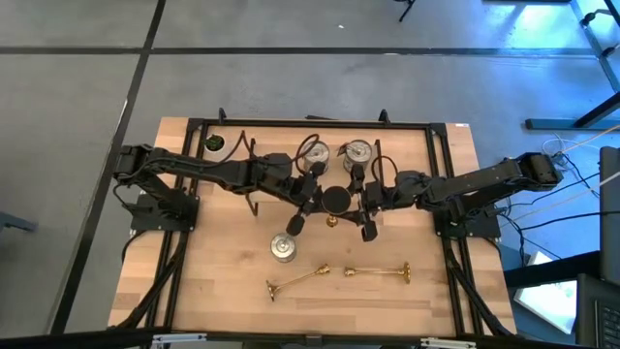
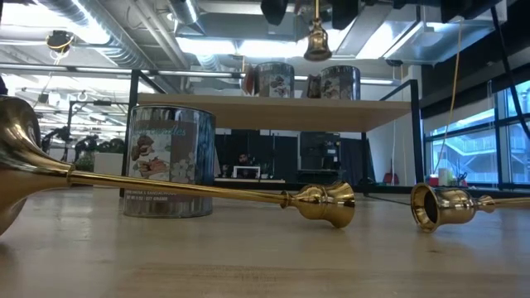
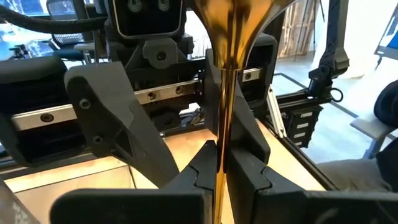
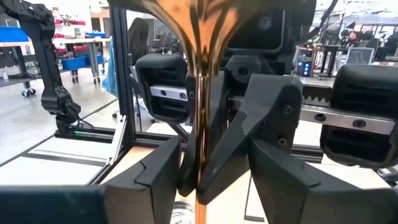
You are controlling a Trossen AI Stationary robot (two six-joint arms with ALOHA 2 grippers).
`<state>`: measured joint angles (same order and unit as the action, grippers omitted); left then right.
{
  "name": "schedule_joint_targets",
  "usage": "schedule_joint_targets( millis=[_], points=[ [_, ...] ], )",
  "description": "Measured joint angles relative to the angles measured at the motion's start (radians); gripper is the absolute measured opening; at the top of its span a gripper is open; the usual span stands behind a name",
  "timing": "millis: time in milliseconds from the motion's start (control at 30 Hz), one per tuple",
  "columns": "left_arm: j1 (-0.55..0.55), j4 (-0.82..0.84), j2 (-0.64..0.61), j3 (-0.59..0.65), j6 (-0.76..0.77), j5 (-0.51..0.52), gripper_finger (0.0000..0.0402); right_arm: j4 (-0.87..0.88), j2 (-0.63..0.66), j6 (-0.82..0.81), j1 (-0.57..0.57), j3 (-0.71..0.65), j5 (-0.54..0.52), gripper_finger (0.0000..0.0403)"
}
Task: Pick & Place candle stick holders
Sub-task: Put the left gold candle holder on the shelf
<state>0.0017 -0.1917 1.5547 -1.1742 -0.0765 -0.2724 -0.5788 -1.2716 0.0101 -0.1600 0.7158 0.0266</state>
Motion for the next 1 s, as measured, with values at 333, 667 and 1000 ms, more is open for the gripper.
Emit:
schedule_joint_targets(
  millis=[333, 667, 1000],
  points=[
    [0.001, 0.008, -0.003, -0.001, 0.0, 0.016, 0.001, -0.009, 0.007, -0.003, 0.0, -0.001, -0.008, 0.0157],
    [0.001, 0.036, 0.004, 0.001, 0.0, 0.0, 0.001, -0.055, 0.01, 0.049, -0.041, 0.001, 0.024, 0.0214],
    [0.0, 0.026, 0.002, 0.001, 0.007, 0.012, 0.001, 0.021, 0.009, 0.048, -0.046, 0.03, 0.02, 0.0248]
  ],
)
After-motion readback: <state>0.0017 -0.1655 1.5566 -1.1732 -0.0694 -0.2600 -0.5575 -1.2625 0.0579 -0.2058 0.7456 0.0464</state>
